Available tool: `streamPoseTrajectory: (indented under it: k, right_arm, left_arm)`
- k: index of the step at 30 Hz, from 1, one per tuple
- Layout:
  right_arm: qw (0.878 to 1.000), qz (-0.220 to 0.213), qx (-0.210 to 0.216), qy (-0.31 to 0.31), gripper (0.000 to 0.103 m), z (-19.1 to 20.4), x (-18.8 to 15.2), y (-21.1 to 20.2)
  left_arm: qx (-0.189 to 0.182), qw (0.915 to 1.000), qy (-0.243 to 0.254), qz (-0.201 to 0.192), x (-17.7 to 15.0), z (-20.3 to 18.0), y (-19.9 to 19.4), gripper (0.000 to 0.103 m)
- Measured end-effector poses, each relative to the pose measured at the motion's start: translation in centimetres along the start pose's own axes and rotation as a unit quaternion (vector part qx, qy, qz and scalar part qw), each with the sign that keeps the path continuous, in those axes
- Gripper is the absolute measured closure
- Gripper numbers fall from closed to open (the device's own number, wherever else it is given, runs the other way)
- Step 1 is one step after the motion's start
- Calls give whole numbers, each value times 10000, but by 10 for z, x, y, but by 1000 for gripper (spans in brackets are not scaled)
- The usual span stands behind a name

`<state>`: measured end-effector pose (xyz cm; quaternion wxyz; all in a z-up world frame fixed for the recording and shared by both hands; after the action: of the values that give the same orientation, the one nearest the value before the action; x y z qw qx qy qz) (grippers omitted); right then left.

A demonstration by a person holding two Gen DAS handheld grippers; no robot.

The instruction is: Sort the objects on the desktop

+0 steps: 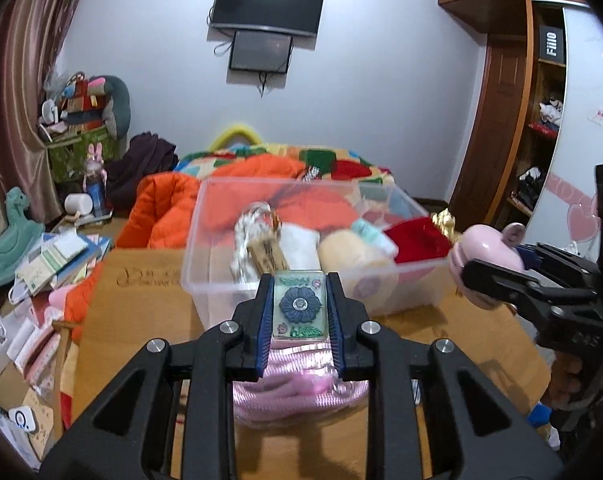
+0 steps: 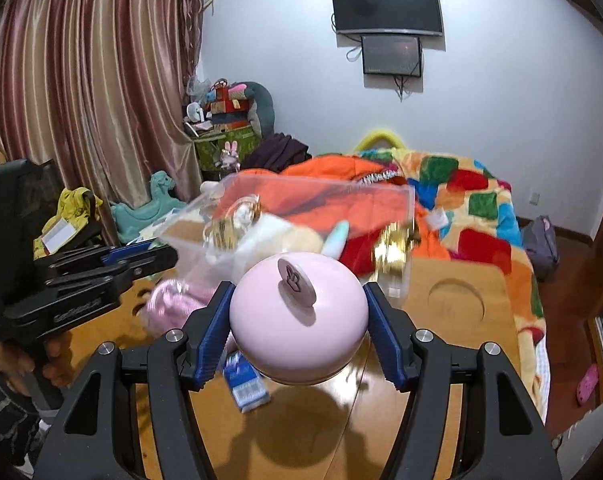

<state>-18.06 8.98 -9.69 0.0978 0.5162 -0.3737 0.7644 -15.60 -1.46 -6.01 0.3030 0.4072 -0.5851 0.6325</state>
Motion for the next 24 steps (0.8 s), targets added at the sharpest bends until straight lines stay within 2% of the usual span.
streamPoseTrajectory:
  k: [6, 11, 17, 24]
  right_arm:
    - [10000, 18, 32, -66, 43, -6, 25, 24]
    - [9997, 175, 145, -96, 43, -5, 33, 55]
    - [9985, 473, 278, -64, 43, -1, 34, 95]
    - [9976, 603, 247, -214, 43, -1, 34, 116]
  left_arm:
    - [-6, 9999, -71, -156, 21, 8, 8, 79]
    - [4, 9998, -156, -111, 28, 16, 26, 79]
    - [23, 9999, -107, 55, 23, 18, 48, 79]
    - [46, 9997, -109, 213, 14, 20, 63, 80]
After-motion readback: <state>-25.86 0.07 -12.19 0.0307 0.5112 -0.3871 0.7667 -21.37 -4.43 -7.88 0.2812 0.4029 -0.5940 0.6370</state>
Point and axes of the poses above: each gripper's, at about its wrist camera, not at the fingertips, and y roughly the way its jaws point, z to its left, x to its top, the point moved 8 cm from there along y, roughly the way its jaws point, and after that the axes turned 15 degrees about x, right-handed, at the moved point
